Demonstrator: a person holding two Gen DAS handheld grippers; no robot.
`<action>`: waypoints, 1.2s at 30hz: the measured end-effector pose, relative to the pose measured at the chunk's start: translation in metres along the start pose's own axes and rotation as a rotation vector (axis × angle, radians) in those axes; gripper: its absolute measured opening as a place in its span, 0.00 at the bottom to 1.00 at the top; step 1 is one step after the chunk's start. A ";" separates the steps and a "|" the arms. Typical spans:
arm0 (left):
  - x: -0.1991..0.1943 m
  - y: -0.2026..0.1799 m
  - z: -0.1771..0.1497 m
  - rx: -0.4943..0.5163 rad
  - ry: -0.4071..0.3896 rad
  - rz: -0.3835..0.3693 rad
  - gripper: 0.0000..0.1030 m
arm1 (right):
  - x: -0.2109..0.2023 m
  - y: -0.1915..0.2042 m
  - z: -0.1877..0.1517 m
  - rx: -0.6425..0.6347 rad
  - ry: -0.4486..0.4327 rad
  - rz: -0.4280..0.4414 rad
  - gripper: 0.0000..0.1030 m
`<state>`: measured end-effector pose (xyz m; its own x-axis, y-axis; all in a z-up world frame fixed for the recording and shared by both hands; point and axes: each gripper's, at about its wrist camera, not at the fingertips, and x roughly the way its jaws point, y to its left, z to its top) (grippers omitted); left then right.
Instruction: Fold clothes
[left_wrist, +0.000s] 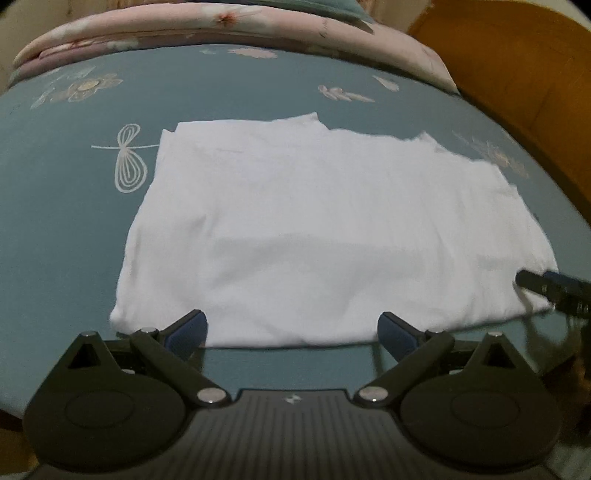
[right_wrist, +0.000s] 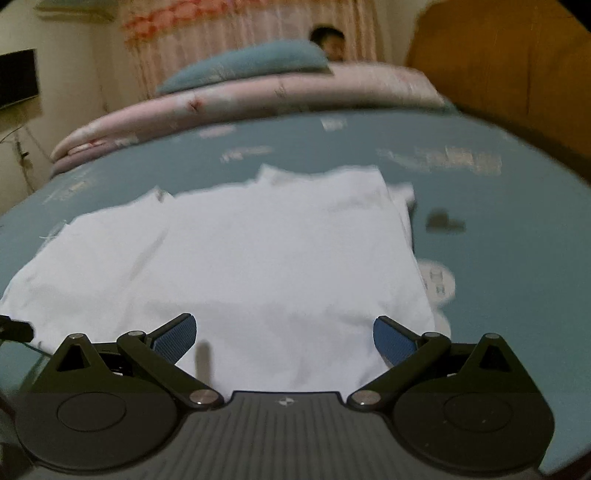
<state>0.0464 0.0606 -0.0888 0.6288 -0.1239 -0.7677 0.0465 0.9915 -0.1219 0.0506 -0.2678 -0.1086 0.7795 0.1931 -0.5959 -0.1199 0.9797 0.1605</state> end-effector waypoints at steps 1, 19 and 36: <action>-0.002 -0.002 0.002 -0.001 0.001 -0.008 0.96 | 0.000 0.001 -0.002 -0.014 -0.001 0.001 1.00; 0.036 -0.119 0.014 0.264 -0.028 -0.019 0.96 | -0.031 -0.025 -0.013 -0.010 -0.104 -0.002 1.00; 0.035 -0.119 0.014 0.119 0.014 -0.403 0.96 | -0.029 -0.038 -0.010 0.046 -0.118 -0.096 1.00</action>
<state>0.0733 -0.0609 -0.0926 0.5312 -0.5028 -0.6819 0.3768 0.8611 -0.3414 0.0264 -0.3103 -0.1058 0.8531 0.0886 -0.5142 -0.0156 0.9894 0.1446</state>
